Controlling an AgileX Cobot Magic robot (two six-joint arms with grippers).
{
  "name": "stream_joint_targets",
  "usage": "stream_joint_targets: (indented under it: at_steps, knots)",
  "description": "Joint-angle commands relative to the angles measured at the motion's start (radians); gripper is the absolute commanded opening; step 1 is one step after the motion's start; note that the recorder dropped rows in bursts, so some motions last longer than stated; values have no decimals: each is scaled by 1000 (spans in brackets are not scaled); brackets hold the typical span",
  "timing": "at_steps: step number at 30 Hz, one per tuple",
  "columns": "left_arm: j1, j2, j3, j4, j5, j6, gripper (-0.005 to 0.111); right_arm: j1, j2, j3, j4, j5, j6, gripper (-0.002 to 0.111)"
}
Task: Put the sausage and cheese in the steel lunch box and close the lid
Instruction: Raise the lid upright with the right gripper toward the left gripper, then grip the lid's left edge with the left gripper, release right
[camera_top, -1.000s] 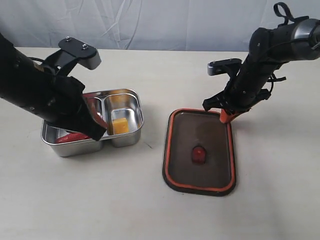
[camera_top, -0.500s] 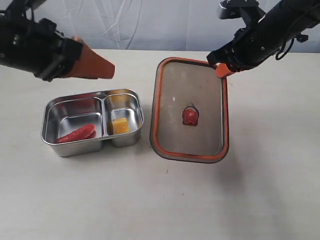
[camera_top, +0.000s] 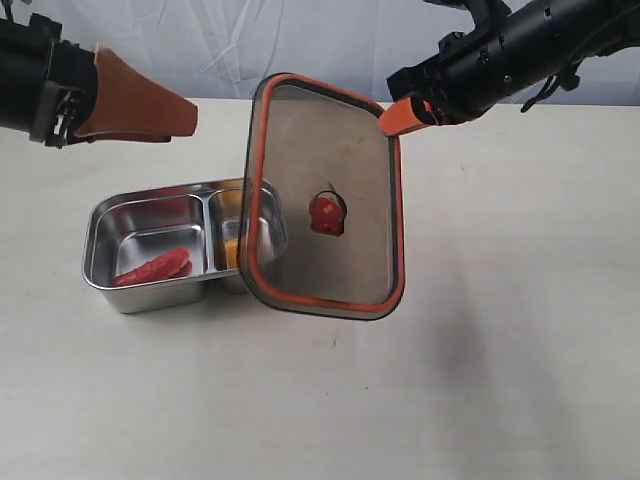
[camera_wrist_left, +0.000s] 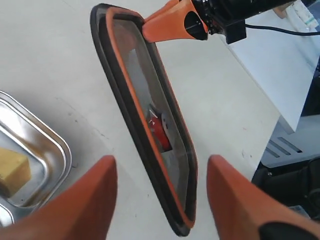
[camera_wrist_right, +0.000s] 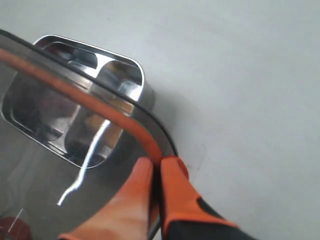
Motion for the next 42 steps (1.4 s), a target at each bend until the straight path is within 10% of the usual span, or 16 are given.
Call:
stream_joint_targets:
  at_steps: [1,16,30,35,42]
  knots:
    - [4,32,-5,-33,30,9,55,-4,-12,-2,82,23,-52,-1]
    - [1,165,-5,-187,66,96,55,-4,-12,-2,142,32,-87,-1]
    - [-181,192,-5,-196,-137,118,54,-4,-12,-2,181,43,-109,-1]
    - [-213,192,-5,-192,-173,118,44,-4,-12,-2,257,105,-175,-1]
    - [-215,192,-5,-181,-185,121,0,-4,-12,-2,255,116,-177,-1]
